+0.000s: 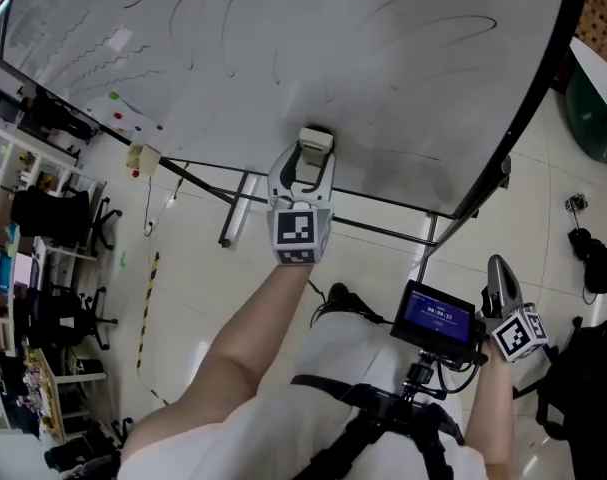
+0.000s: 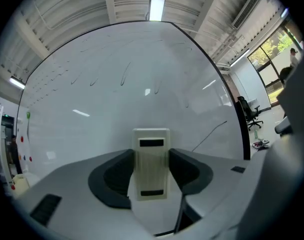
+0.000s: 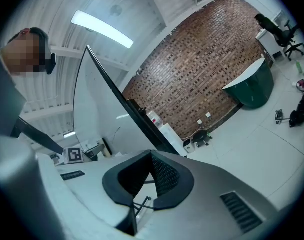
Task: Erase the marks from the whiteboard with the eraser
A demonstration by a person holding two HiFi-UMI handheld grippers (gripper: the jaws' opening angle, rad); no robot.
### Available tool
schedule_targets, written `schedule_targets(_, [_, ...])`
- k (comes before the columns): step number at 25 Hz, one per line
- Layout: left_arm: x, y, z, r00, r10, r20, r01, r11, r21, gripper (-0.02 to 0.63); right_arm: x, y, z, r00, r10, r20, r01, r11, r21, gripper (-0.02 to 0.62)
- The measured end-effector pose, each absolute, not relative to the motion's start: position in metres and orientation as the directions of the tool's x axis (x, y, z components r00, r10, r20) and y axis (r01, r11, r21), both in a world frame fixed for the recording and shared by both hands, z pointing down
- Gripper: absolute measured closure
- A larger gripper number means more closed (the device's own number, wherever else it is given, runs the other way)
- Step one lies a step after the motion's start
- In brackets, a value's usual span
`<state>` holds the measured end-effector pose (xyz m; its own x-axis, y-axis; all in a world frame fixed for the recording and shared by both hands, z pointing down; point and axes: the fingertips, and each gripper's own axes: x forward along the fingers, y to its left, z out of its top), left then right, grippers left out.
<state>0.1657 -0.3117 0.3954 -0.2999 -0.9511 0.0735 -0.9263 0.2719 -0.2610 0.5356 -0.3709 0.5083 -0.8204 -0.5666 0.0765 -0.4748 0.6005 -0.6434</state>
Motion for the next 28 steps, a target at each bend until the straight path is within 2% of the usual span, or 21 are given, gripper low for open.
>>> schedule_targets(5, [0.207, -0.320, 0.398, -0.374, -0.926, 0.052, -0.922, 0.365, -0.130, 0.360, 0.567, -0.369, 0.506, -0.823, -0.561, 0.090, -0.480, 0.602, -0.638, 0.578])
schedule_targets(19, [0.303, -0.367, 0.420, -0.198, -0.978, 0.063, -0.975, 0.190, -0.118, 0.360, 0.590, -0.372, 0.514, -0.817, -0.572, 0.075, -0.487, 0.613, -0.622, 0.578])
schedule_targets(23, [0.343, -0.381, 0.414, -0.089, -0.993, 0.072, -0.973, 0.072, -0.219, 0.360, 0.598, -0.372, 0.516, -0.809, -0.584, 0.073, -0.491, 0.601, -0.630, 0.578])
schedule_targets(26, [0.380, -0.395, 0.428, 0.023, -0.989, 0.146, -0.942, -0.070, -0.329, 0.359, 0.599, -0.374, 0.515, -0.804, -0.591, 0.061, -0.486, 0.596, -0.639, 0.578])
schedule_targets(28, [0.394, -0.399, 0.437, 0.093, -0.978, 0.186, -0.930, -0.152, -0.335, 0.360, 0.598, -0.373, 0.516, -0.803, -0.593, 0.056, -0.483, 0.593, -0.645, 0.578])
